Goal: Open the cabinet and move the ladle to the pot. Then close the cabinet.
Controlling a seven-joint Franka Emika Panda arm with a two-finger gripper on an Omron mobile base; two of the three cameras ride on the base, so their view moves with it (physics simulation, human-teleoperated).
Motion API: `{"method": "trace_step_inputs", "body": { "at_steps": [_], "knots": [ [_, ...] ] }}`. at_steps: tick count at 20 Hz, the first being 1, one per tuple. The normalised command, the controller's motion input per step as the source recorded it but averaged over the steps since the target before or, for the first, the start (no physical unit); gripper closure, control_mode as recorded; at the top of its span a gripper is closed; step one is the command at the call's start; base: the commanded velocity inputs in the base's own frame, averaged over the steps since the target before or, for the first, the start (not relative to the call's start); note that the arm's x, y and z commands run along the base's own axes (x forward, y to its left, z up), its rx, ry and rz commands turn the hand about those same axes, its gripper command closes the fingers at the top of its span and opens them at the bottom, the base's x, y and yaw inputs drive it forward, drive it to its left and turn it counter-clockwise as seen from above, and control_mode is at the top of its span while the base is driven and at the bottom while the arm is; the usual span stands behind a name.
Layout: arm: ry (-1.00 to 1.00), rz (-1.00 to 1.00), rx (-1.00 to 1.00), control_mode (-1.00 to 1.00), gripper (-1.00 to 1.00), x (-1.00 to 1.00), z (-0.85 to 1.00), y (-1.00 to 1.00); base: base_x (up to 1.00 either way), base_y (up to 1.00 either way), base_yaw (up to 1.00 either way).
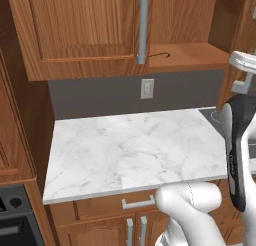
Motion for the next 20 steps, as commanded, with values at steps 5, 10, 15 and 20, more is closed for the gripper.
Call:
{"method": "trace_step_inputs", "body": {
  "at_steps": [5,10,15,20],
  "knots": [
    [0.0,-0.01,0.0,-1.0,-1.0,-0.71,0.0,0.18,0.0,0.0,0.0],
    [0.0,0.0,0.0,-1.0,-1.0,-0.98,0.0,0.98,0.0,0.0,0.0],
    [0.0,-0.01,-0.02,-1.0,-1.0,-0.84,0.09,1.0,0.0,0.0,0.0],
    [0.06,-0.07,0.0,-1.0,-1.0,0.18,0.15,0.84,0.0,0.0,0.0]
  ]
}}
